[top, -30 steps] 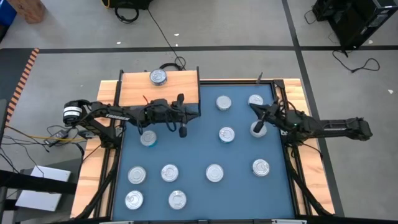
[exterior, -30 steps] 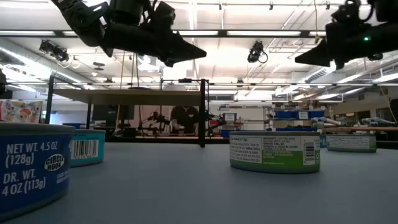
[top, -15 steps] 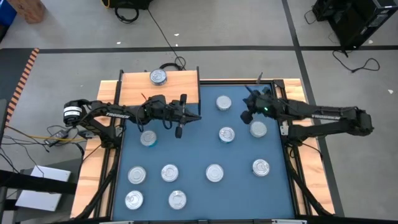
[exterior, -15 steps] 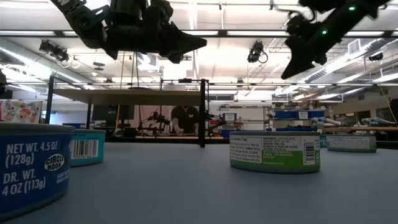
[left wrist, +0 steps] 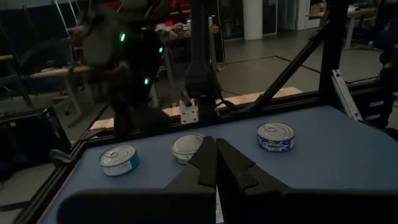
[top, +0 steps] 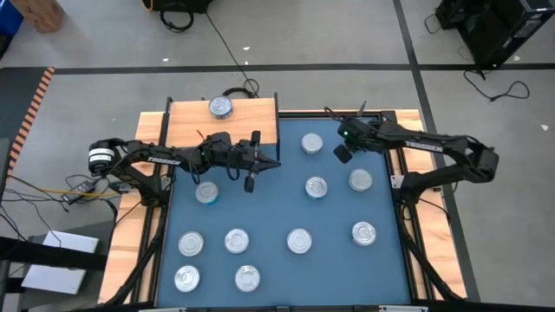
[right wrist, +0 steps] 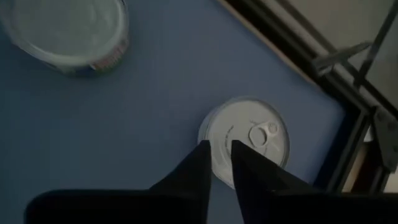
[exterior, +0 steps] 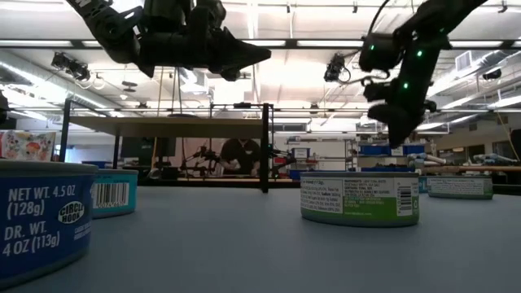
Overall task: Stack canned seafood by type on shelf
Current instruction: Put the yellow blue tuna can on the shelf
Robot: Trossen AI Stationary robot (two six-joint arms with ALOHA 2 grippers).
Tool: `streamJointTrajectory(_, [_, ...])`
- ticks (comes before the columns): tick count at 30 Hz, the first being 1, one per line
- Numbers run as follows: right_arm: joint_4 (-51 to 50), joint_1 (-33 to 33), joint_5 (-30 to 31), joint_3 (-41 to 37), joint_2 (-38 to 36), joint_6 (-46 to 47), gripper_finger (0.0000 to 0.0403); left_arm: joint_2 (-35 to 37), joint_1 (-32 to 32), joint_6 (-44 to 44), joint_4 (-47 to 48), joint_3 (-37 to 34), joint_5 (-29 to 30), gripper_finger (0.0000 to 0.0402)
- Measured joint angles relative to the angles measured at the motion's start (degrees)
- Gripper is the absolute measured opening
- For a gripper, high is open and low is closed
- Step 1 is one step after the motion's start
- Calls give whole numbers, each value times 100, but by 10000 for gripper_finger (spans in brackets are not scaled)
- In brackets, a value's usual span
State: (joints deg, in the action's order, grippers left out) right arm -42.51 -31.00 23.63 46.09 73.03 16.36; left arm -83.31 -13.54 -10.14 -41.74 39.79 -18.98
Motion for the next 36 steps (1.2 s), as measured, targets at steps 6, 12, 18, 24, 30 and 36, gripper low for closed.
streamJointTrajectory(6, [7, -214, -74, 0, 662, -91, 135, 2, 0, -32, -4, 0, 1, 1])
streamJointTrajectory(12, [46, -394, -128, -2, 1202, -200, 159, 2, 0, -35, 0, 0, 2, 1])
streamJointTrajectory(18, [262, -517, -108, 0, 1613, -223, 148, 4, 0, -35, 26, 0, 4, 1])
streamJointTrajectory(24, [442, -519, -27, 26, 1847, -402, 91, 7, 0, -35, 92, 0, 7, 1])
streamJointTrajectory(30, [489, -350, -204, -2, 1537, -667, 8, 7, 0, -18, 93, 0, 7, 1])
streamJointTrajectory(36, [466, -91, -782, -22, 934, -509, 4, 7, 0, -15, 98, 0, 7, 1])
